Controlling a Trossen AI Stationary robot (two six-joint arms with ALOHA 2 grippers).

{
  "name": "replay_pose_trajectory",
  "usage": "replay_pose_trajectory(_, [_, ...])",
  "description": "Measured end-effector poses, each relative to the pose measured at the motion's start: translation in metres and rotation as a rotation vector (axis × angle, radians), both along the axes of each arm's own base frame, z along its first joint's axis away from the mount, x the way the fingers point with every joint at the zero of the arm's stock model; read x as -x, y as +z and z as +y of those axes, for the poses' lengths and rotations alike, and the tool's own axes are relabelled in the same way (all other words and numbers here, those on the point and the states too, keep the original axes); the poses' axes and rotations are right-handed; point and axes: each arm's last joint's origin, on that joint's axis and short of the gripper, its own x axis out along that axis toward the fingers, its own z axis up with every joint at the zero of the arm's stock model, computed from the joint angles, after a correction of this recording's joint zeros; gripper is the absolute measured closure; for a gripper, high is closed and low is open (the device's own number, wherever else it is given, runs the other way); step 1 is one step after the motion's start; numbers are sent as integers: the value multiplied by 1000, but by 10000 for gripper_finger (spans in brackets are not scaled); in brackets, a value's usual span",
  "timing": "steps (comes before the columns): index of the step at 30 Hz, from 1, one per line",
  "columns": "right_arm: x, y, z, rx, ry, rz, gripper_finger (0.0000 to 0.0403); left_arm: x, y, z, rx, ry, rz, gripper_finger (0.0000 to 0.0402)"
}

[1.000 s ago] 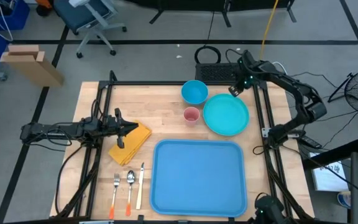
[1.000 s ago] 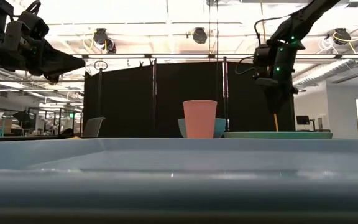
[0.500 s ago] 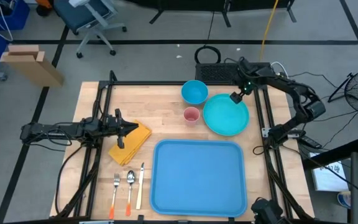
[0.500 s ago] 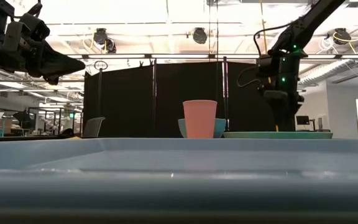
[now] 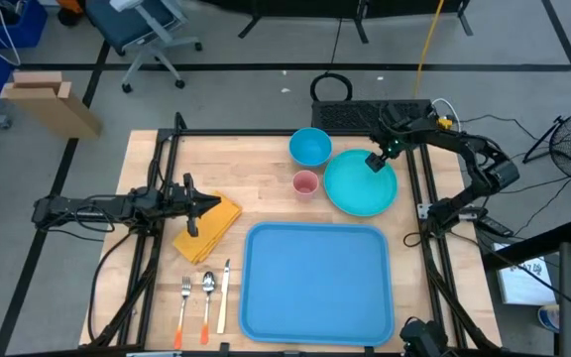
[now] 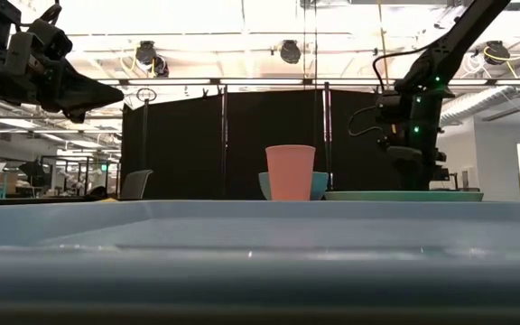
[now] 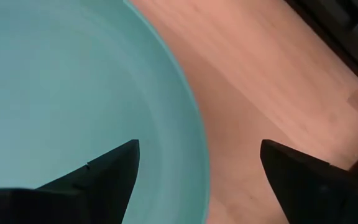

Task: Set up tray
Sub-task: Put the blue plate on the blue tray

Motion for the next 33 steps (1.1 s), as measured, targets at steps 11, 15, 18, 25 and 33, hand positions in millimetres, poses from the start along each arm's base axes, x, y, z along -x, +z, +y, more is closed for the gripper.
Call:
replay_pose_trajectory(11, [1, -4, -1, 19, -27, -18, 142, 0, 0, 0, -4, 1, 0, 366])
replay_pose_trajectory(15, [-1, -6, 1, 1, -66, -16, 176, 0, 0, 0, -3, 1, 0, 366])
replay_pose_trajectory(18, [-1, -9, 1, -5, -82, -2, 201, 0, 0, 0, 0, 2, -1, 366])
replay_pose_trajectory(25, [-10, -9, 6, 36, -68, 75, 255, 0, 0, 0, 13, 2, -3, 366])
replay_pose_trajectory(33, [-11, -25, 6, -87, -87, 76, 300, 0, 0, 0, 0, 2, -2, 366])
